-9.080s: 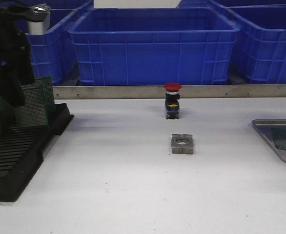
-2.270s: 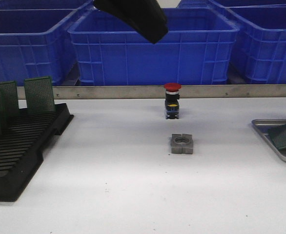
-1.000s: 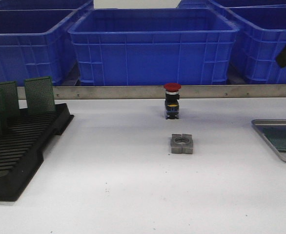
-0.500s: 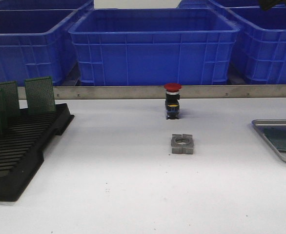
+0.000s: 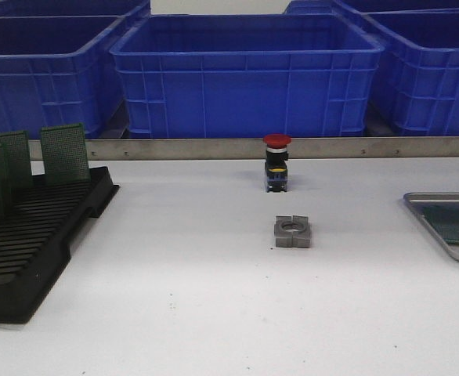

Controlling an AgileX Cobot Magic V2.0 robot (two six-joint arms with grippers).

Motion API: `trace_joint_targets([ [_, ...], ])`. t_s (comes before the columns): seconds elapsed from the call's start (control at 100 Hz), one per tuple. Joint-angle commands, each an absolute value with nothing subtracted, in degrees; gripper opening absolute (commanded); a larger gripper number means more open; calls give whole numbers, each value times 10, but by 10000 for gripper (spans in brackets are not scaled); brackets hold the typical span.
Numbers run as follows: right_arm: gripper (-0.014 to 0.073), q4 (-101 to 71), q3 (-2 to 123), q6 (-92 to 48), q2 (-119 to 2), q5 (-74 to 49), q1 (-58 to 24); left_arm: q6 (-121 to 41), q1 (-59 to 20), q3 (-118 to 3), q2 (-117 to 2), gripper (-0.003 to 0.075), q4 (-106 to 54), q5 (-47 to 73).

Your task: Place circuit board on tray

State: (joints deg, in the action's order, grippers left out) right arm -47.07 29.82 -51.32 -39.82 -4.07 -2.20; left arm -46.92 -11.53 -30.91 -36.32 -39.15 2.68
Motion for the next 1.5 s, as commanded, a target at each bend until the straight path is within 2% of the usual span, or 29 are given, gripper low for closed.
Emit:
trace_joint_targets([
  [0.0,462,-479,275,-520,-336,9,-22,-462,-116,-295,-323,640,-399,-16],
  [0.31,454,-489,190,-520,-166,7,-22,-465,-116,-223,-222,640,-398,-16],
  [0.51,421,-489,172,-520,-148,7,-22,-465,-116,-203,-213,640,-398,-15],
  [0.6,377,-489,171,-520,-148,7,-22,-465,-116,-203,-213,631,-398,-15],
  [0.65,334,-489,171,-520,-148,7,-22,-465,-116,-203,-213,596,-398,-15],
  [0.72,253,-489,171,-520,-148,7,-22,-465,-116,-203,-213,502,-398,-15],
  [0.77,181,-489,171,-520,-148,7,-22,-465,-116,-203,-213,411,-398,-14],
  [0.78,171,-489,171,-520,-148,7,-22,-465,-116,-203,-213,368,-398,-14],
  [0.79,162,-489,171,-520,-148,7,-22,-465,-116,-203,-213,368,-398,-14],
  [0.83,106,-489,171,-520,-148,7,-22,-465,-116,-203,-213,265,-398,-14],
  [0.86,69,-489,171,-520,-148,7,-22,-465,-116,-203,-213,220,-398,-14],
  [0.92,-8,-489,171,-520,-148,7,-22,-465,-116,-203,-213,70,-398,-12],
  [0.98,-76,-489,171,-520,-148,7,-22,-465,-116,-203,-213,-22,-398,-11],
  [1.49,-69,-489,171,-520,-148,7,-22,-465,-116,-203,-213,-19,-398,-11],
])
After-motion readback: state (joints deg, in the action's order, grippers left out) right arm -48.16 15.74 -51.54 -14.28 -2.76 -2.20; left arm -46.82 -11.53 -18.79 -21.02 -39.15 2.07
